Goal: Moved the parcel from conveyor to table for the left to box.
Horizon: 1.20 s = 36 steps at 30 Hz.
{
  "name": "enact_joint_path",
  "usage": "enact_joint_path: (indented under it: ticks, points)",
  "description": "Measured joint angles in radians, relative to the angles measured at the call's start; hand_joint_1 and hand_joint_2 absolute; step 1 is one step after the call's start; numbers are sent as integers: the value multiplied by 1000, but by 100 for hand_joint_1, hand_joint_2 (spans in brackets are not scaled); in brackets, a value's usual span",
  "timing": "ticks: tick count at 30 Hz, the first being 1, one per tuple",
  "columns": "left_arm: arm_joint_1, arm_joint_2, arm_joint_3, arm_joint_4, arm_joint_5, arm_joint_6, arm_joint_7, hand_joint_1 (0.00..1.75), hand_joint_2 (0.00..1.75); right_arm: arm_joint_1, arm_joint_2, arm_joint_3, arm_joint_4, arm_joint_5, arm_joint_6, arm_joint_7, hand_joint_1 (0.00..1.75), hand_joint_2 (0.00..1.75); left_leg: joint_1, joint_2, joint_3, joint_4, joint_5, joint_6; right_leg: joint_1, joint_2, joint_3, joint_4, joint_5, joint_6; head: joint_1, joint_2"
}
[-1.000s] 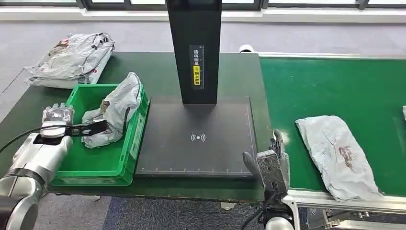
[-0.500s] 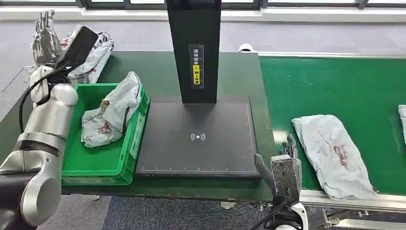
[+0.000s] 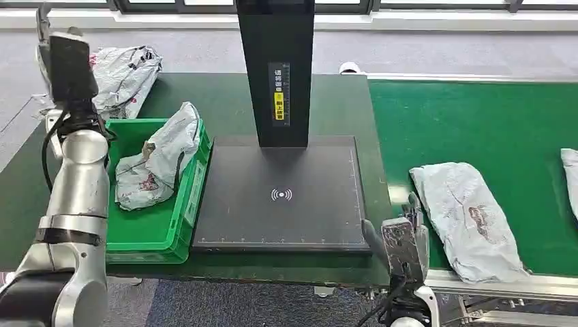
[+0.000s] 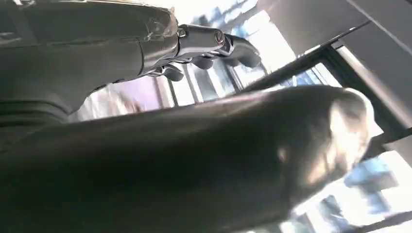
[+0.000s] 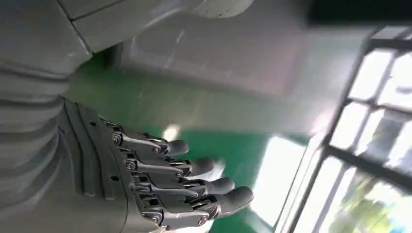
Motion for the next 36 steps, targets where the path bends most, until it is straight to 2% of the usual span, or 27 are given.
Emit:
enact_joint_path:
  ticks: [2,4,6,10,12,13,16,20,22,25,29,33,36]
  points:
    - [107,-32,-2,-93,157,-66,-54,0,175,-31,-18,-43,34,196,0,124,0,175,-2,2,2,0,-1,1,-2,1,0,-1,0,0,0,0]
    - [260,-74,-29,-188,247,-174,-103,0,175,-75,-59,-133,83,414,56,249,0,175,-3,1,2,1,-1,3,-3,0,1,-2,-2,3,0,0]
    - [371,-117,-95,-230,270,-243,-132,0,175,-127,-117,-232,153,562,123,308,0,175,-4,-3,0,3,-2,7,-3,-4,3,-3,-3,5,0,0]
    - [475,-165,-212,-251,311,-257,-149,0,175,-233,-245,-363,332,677,179,313,0,175,-4,-4,-6,6,-4,11,-5,-5,2,-3,-1,9,0,0]
    - [504,-179,-235,-253,333,-270,-151,0,175,-303,-309,-390,457,709,186,306,0,175,-7,2,-8,6,-6,12,-7,2,2,-3,0,10,0,0]
    - [528,-186,-243,-253,339,-281,-152,0,175,-343,-336,-399,534,726,189,305,0,175,-8,5,-3,6,-8,15,-8,5,2,-3,-1,12,0,0]
    - [578,-215,-256,-253,334,-309,-156,0,175,-431,-407,-411,712,774,218,307,0,175,-8,-1,-4,6,-4,15,-7,-1,1,-3,-1,13,0,0]
    - [594,-230,-256,-244,328,-344,-156,0,175,-505,-453,-405,913,810,314,269,0,175,-7,-4,-4,6,-3,15,-7,-5,2,-2,-1,13,0,0]
    - [599,-234,-256,-240,327,-348,-157,0,175,-520,-458,-402,963,814,323,265,0,175,-7,-5,-5,5,-3,14,-7,-6,2,-2,-1,13,0,0]
    - [603,-237,-256,-233,324,-349,-164,0,175,-549,-466,-388,1028,815,369,204,0,175,-7,-4,-5,5,-3,14,-7,-5,2,-2,-1,13,0,0]
    - [607,-237,-256,-232,314,-358,-173,0,175,-601,-462,-333,1110,783,455,88,5,175,-6,-3,-4,5,-3,14,-7,-5,2,-2,-1,13,0,0]
    - [604,-237,-256,-218,307,-376,-177,0,175,-656,-452,-275,1192,680,584,-132,5,175,-6,-2,-3,5,-3,14,-6,-3,3,-2,-1,13,0,0]
    - [604,-237,-255,-208,306,-379,-185,0,175,-684,-442,-246,1227,662,612,-173,5,175,-5,0,-1,5,-3,13,-5,0,3,-2,0,12,0,0]
